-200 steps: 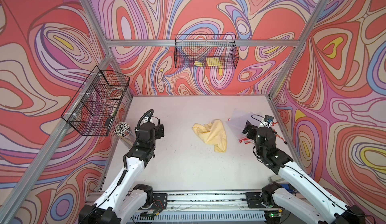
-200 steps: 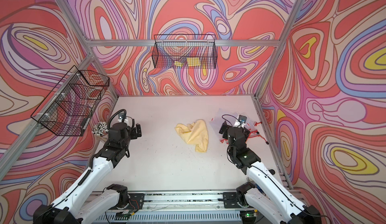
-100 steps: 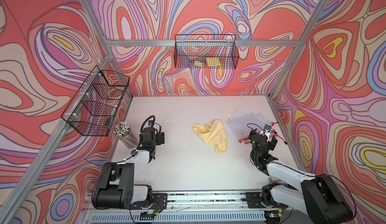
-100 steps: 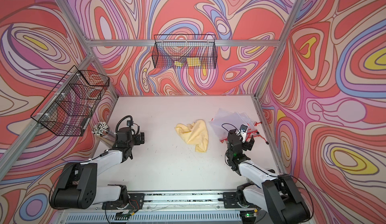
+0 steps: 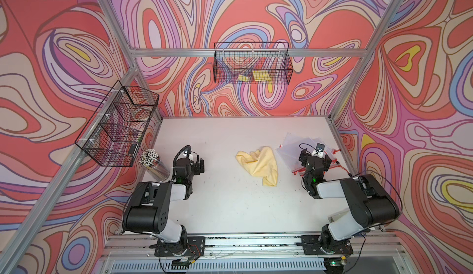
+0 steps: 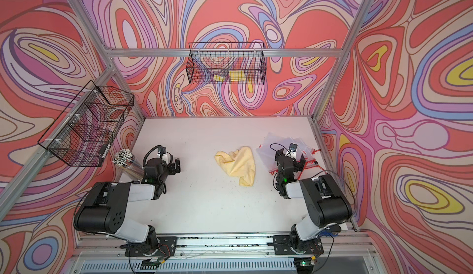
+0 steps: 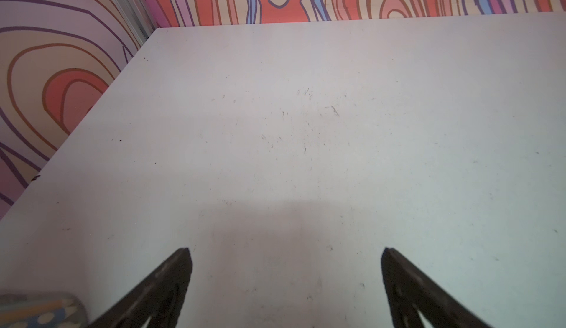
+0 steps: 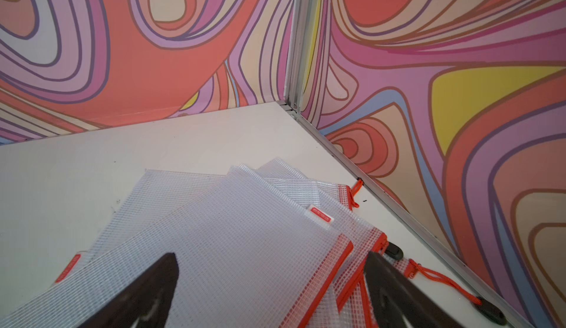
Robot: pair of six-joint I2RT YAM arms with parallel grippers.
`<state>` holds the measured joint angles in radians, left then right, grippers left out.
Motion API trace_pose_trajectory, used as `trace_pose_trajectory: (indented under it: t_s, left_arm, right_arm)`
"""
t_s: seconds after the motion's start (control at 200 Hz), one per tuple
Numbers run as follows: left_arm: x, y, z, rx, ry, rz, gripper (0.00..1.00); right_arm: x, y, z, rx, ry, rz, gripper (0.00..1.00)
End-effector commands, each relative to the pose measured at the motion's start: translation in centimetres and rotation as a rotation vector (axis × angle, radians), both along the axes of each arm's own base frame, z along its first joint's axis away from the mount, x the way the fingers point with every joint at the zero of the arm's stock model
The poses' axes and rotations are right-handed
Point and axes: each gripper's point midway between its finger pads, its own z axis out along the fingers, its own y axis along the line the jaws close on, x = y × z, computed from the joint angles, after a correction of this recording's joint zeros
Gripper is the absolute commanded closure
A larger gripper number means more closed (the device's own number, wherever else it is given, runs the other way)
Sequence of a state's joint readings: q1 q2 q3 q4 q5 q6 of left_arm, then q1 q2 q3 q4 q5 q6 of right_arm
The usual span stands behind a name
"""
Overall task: Wipe the document bag
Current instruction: Reset both arms
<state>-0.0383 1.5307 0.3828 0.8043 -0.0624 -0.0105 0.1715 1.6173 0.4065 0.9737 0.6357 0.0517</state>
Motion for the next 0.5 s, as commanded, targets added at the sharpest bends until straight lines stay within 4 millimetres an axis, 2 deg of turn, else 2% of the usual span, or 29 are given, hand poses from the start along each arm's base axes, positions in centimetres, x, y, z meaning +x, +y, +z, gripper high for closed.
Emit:
trace_pose_trajectory:
  t_s: [0.0, 0.205, 0.336, 0.496]
  left_arm:
    - [0.6, -0.2, 1.3, 0.004, -0.064, -0.028, 0.01]
    - [0.5, -0.2, 1.3, 0.004, -0.068, -0.03, 0.01]
    - [0.0, -1.3, 1.6, 0.001, -0.102, -0.099, 0.01]
    - [-0.5, -1.1, 1.8, 0.003, -0.133, -0.088, 0.01]
  right_arm:
    - [1.1, 0.8, 0.5, -0.009, -0.022, 0.079, 0.02]
    - [1.6, 1.3, 0.4, -0.019, -0.018, 0.119, 0.02]
    - [1.6, 1.3, 0.4, -0.02, -0.015, 0.12, 0.02]
    - [1.7, 1.5, 0.3, -0.016, -0.009, 0.126, 0.02]
